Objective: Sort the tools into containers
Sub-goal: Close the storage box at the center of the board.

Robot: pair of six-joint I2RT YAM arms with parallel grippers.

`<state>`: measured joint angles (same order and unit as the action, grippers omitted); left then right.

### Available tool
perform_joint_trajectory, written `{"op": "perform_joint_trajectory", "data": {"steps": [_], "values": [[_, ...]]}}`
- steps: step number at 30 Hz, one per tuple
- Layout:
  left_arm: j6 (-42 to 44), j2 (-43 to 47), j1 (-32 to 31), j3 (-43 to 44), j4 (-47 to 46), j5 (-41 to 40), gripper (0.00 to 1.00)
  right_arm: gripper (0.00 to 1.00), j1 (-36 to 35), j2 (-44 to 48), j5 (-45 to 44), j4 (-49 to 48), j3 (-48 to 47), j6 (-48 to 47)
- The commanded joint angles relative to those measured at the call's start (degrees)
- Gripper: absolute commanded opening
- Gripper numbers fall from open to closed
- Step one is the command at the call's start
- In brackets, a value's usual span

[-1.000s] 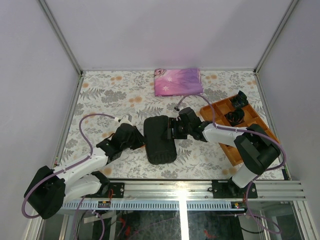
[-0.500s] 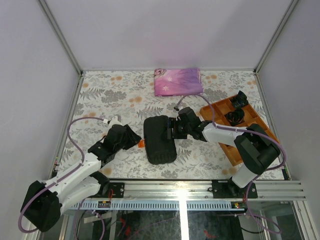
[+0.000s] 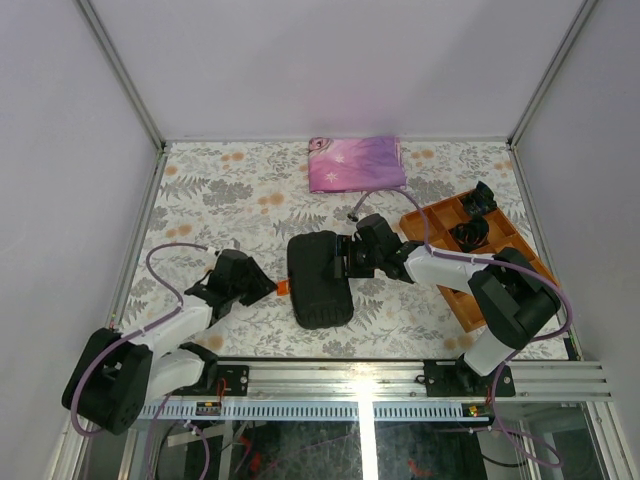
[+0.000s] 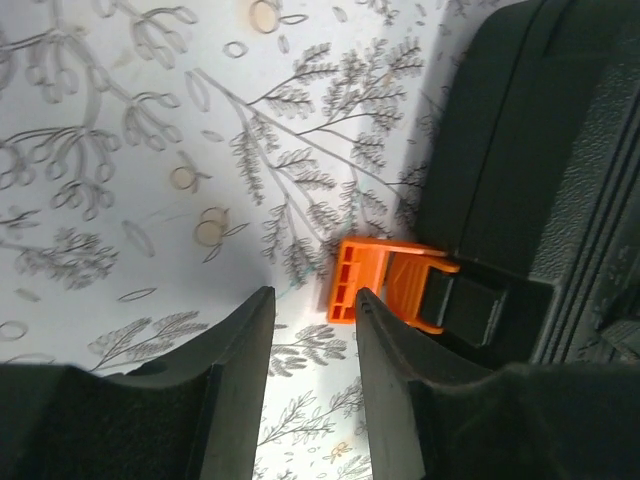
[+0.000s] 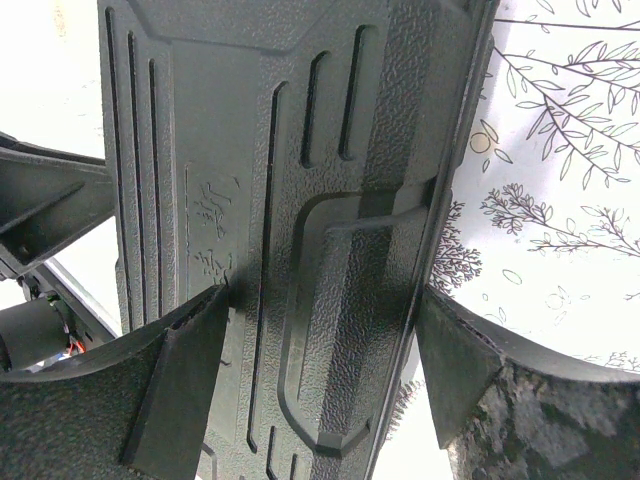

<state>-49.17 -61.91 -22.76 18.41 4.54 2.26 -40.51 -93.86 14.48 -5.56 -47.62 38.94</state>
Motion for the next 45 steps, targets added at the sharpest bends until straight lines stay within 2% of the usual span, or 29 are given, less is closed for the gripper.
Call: {"op": "perform_joint_trajectory", "data": {"steps": [1,9,17,30,45], "values": [[2.6,-3.6,0.3,0.4,-5.4,4.0,0.38,0.71,-0.8,-3.0,-6.5,8.6,1.3,-4.7],[2.9,-6.6,0.3,-0.6,-8.2,6.8,0.37,0.71,-0.8,-4.0,-5.8,8.2,0.9,-4.6],[2.3,-7.8,0.3,-2.1,-12.3,9.9,0.3,0.71,-0.9,-4.0,-5.6,8.2,0.7,-4.6],[-2.8,-0.4,0.8,-7.4,-26.4,18.8,0.3,0.71,-0.9,-4.0,-5.7,8.2,1.1,-4.7],[-4.4,6.0,0.9,-8.6,-28.0,19.0,0.29,0.71,-0.9,-4.6,-5.5,7.9,1.2,-4.8]]}}
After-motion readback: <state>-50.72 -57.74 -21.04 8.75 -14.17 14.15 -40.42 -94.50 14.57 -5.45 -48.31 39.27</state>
